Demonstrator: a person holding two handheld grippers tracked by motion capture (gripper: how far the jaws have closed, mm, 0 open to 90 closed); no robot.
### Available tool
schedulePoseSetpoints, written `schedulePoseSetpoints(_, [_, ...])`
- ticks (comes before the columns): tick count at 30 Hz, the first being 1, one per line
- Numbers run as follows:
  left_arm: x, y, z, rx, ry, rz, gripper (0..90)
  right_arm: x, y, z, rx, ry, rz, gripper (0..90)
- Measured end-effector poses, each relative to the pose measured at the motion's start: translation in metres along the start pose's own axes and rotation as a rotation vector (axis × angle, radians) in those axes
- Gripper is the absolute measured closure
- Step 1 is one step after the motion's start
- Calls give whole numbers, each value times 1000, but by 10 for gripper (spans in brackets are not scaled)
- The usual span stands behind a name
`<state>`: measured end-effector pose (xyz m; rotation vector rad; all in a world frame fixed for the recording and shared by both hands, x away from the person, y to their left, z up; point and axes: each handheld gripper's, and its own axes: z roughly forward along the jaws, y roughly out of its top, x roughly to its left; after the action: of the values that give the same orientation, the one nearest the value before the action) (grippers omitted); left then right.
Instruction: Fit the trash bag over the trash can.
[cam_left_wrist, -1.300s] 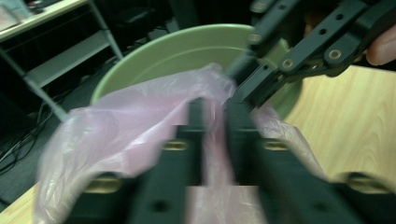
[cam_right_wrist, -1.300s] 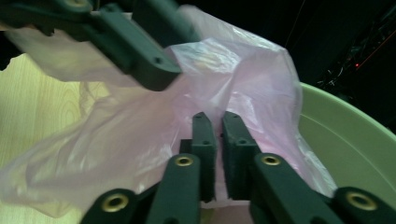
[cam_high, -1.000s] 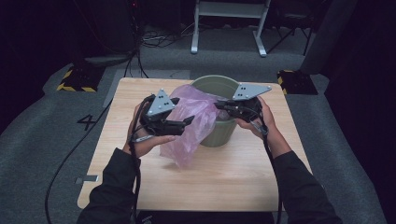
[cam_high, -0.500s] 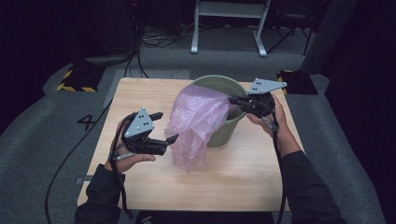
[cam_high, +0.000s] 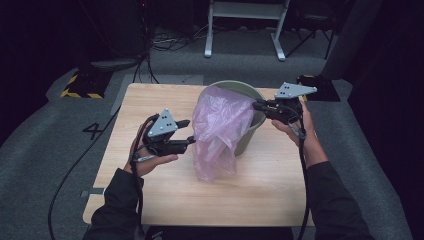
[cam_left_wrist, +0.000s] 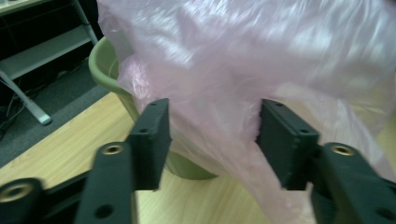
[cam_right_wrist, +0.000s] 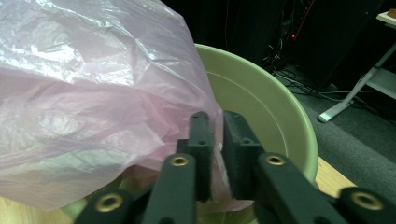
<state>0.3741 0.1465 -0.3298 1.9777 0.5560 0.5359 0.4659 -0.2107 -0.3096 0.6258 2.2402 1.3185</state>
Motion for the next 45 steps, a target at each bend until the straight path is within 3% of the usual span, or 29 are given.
schedulePoseSetpoints(2, [0, 2, 4, -15, -7, 7, 639, 1, 0, -2, 5, -25, 3, 614])
schedulePoseSetpoints(6, [-3, 5, 8, -19, 10, 21, 763, 8, -2, -11, -18, -24, -11, 450])
schedulePoseSetpoints(9, [-4, 7, 11, -16, 18, 16, 809, 14, -4, -20, -39, -33, -13, 371])
schedulePoseSetpoints(13, [-4, 9, 13, -5, 29, 16, 840, 20, -7, -34, -55, -81, -26, 266])
schedulePoseSetpoints(16, [-3, 10, 14, -7, 34, 15, 852, 25, -10, -45, -92, -96, -17, 230])
schedulePoseSetpoints(18, [-4, 11, 15, -7, 38, 17, 860, 30, -12, -53, -119, -96, -12, 235])
schedulePoseSetpoints(23, [-5, 12, 17, -10, 41, 21, 870, 63, -12, -64, -159, 3, -68, 247])
schedulePoseSetpoints(27, [-5, 13, 18, -13, 45, 22, 874, 94, -10, -58, -157, 90, -115, 242])
schedulePoseSetpoints(31, [-5, 13, 19, -11, 45, 19, 877, 124, -8, -48, -152, 140, -154, 219])
schedulePoseSetpoints(35, [-6, 13, 20, -13, 51, 22, 879, 146, -3, -38, -149, 135, -211, 213])
schedulePoseSetpoints(37, [-5, 13, 20, -15, 49, 21, 879, 153, -2, -31, -136, 110, -242, 211])
schedulePoseSetpoints(39, [-5, 13, 19, -19, 51, 21, 879, 160, -1, -24, -134, 54, -293, 247])
schedulePoseSetpoints(43, [-2, 12, 15, -30, 48, 13, 878, 161, 0, -12, -91, -34, -332, 538])
schedulePoseSetpoints(45, [-1, 11, 14, -32, 52, 11, 877, 155, 0, -10, -76, -66, -327, 673])
